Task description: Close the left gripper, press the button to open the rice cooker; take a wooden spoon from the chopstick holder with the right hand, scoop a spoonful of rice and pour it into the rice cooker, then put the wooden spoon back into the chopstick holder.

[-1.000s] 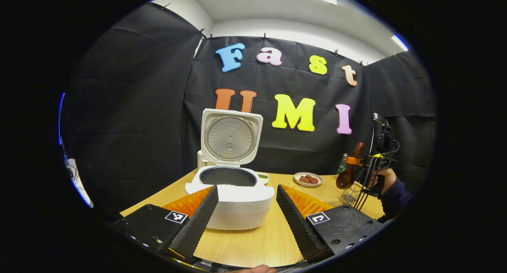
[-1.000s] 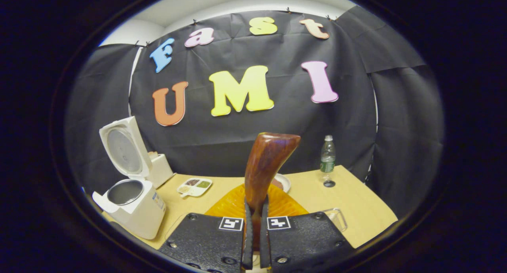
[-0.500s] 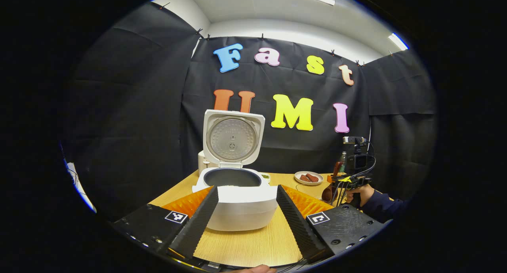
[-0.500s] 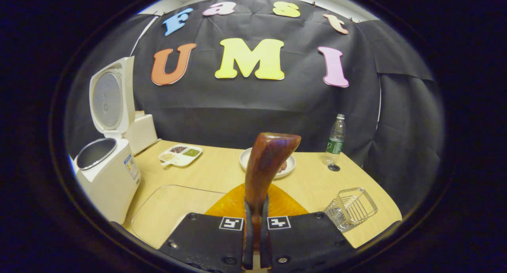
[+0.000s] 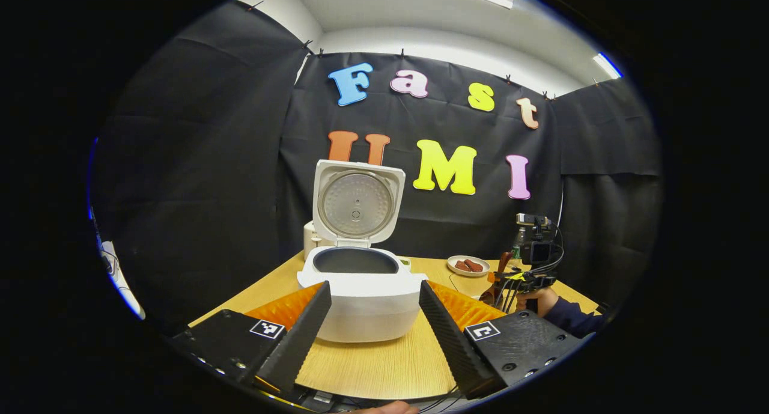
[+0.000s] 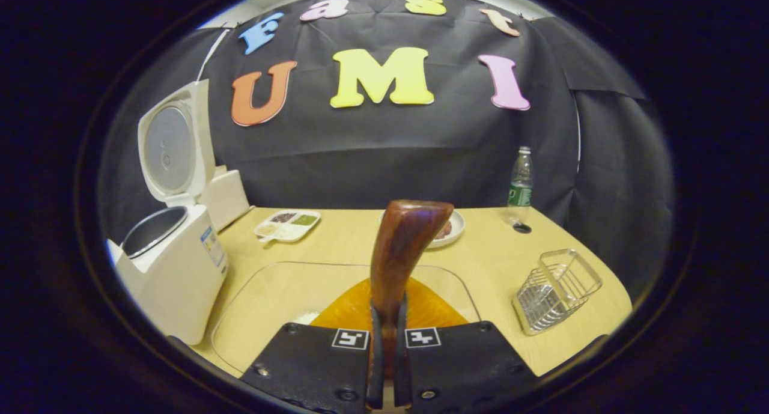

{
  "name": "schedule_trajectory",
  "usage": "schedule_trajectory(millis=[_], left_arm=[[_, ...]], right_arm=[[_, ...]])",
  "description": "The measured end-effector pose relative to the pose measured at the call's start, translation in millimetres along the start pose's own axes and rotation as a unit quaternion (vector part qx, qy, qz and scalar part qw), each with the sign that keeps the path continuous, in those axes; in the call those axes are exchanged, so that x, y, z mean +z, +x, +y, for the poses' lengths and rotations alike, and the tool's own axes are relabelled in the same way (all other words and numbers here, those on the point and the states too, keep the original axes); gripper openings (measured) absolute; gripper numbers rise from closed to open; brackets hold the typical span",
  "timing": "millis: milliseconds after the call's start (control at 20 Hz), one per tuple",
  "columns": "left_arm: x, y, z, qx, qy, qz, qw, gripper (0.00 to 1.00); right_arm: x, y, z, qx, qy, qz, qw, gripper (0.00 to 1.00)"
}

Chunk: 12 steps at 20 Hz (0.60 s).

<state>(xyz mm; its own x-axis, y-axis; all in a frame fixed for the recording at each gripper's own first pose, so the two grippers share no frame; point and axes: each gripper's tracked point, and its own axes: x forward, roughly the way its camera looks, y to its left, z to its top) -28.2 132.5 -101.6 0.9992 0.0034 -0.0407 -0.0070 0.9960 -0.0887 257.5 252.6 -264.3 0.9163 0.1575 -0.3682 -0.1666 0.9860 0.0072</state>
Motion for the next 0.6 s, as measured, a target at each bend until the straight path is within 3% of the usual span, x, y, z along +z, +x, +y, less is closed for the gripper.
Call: schedule_trajectory(millis=[150,300,450,600], left_arm=[[-2,-4,-5,0.009,0.006,0.004,1.0,0.94],[-1,-6,-7,0.019,0.012,0.007,1.0,0.94],[0,-7,-12,0.02,0.015,0.013,1.0,0.94],[-1,-4,-16,0.019,0.022,0.017,0.999,0.94]], right_arm=[[-2,0,13,0.024,0.011,0.005,1.0,0.09],[-6,1,39,0.074,0.031,0.021,0.997,0.09],[-11,3,64,0.131,0.059,0.049,0.988,0.09],[-14,6,70,0.16,0.095,0.072,0.98,0.09]])
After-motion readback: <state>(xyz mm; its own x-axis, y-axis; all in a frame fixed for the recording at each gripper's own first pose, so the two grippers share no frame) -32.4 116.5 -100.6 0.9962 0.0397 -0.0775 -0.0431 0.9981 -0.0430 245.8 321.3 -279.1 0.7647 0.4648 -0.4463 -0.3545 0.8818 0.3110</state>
